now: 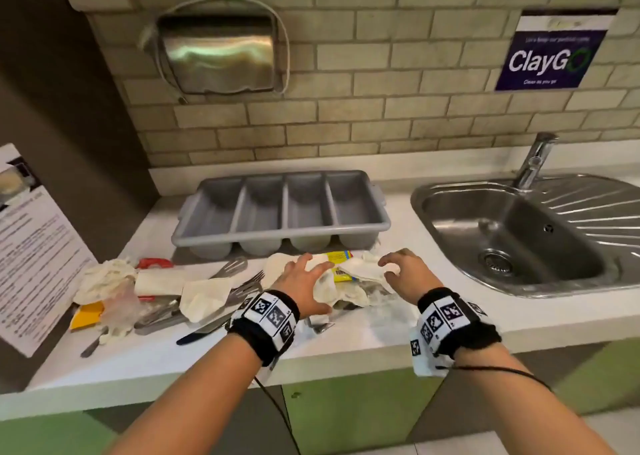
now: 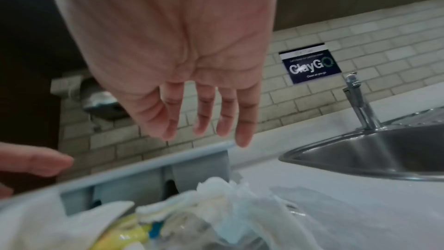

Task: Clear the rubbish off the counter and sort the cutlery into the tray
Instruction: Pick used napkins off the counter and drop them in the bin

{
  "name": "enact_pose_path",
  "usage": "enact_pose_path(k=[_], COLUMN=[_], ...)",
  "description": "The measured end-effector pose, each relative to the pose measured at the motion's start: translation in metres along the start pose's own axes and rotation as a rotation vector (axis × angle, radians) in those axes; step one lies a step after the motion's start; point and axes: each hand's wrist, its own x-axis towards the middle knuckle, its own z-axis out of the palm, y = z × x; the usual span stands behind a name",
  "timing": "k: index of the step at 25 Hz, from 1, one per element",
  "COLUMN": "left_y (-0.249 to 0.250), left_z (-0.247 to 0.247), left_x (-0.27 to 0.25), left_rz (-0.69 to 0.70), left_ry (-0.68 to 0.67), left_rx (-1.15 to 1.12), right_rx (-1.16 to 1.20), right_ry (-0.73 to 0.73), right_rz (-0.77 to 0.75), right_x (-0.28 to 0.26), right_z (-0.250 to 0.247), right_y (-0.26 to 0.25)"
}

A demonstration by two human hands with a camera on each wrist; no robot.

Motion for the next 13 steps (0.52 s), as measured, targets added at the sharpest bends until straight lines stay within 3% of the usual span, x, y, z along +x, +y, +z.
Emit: enact_pose_path(k=[4, 8, 13], left_y=[-0.007, -0.014, -0.028], left_z=[0.016, 0.03, 0.039], left_x=[0.021, 0.037, 0.045], left_rz=[-0.043, 0.048, 0.084], left_ry=[-0.152, -0.171, -0.053], left_rx=[0.156, 0.223, 0.005], right_rx=[-0.316, -0.44, -0.401], right_ry=[-0.195, -0.317, -0.229], right_rz=[-0.042, -0.045, -0.062], right_x=[0.034, 0.048, 0.046], right_z=[0.019, 0.037, 0.044], right_y=[0.001, 0.008, 0.014])
